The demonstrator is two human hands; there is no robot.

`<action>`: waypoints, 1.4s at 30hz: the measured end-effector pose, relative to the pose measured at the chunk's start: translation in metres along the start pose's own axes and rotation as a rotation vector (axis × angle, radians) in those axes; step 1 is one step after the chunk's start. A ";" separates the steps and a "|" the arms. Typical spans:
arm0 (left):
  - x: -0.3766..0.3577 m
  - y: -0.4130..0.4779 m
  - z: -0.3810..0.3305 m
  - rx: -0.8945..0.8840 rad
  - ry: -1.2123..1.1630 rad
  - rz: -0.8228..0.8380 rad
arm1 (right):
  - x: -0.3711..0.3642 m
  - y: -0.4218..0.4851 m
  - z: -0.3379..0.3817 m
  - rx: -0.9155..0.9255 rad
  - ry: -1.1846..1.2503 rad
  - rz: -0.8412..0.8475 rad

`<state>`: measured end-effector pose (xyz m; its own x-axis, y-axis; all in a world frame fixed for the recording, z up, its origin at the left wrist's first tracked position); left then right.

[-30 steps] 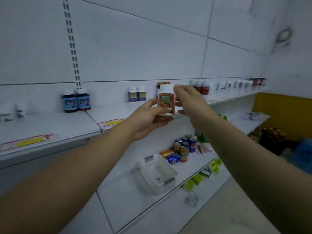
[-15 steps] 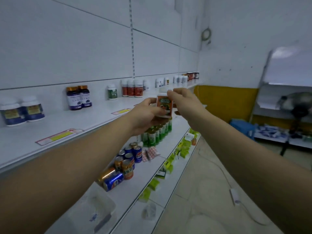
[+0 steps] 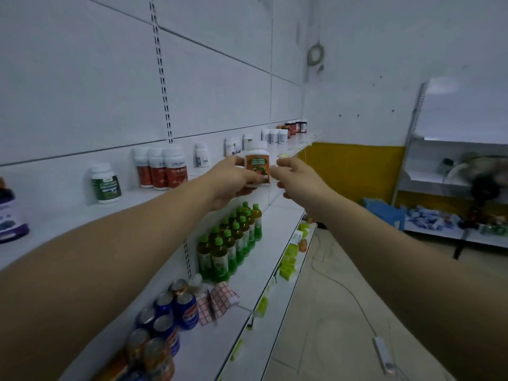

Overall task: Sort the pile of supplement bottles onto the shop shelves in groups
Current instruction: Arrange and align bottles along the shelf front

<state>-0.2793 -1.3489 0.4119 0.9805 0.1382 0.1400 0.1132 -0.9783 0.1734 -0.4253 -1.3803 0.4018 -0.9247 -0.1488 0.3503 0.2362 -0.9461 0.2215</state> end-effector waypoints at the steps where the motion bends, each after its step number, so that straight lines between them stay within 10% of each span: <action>1: -0.002 0.016 0.005 0.001 0.004 0.001 | 0.001 0.016 -0.007 0.001 -0.008 0.012; 22: -0.080 0.352 0.044 -0.006 0.230 -0.344 | 0.077 0.363 -0.134 0.186 -0.235 0.343; 42: -0.040 0.598 0.129 0.162 0.756 -0.459 | 0.003 0.709 -0.208 0.345 -1.009 0.750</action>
<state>-0.2298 -1.9589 0.3844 0.4719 0.5297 0.7048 0.5452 -0.8036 0.2389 -0.3231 -2.1116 0.3708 0.0595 -0.1827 0.9814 0.7972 -0.5829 -0.1569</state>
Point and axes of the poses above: each hand's wrist, its own y-axis towards the middle knuckle, its own x-axis out of the back of the hand, z = x × y, the point moved 4 cm from there along y, towards the middle knuckle, and after that the axes turned 3 degrees about -x, right-handed, at the moved point
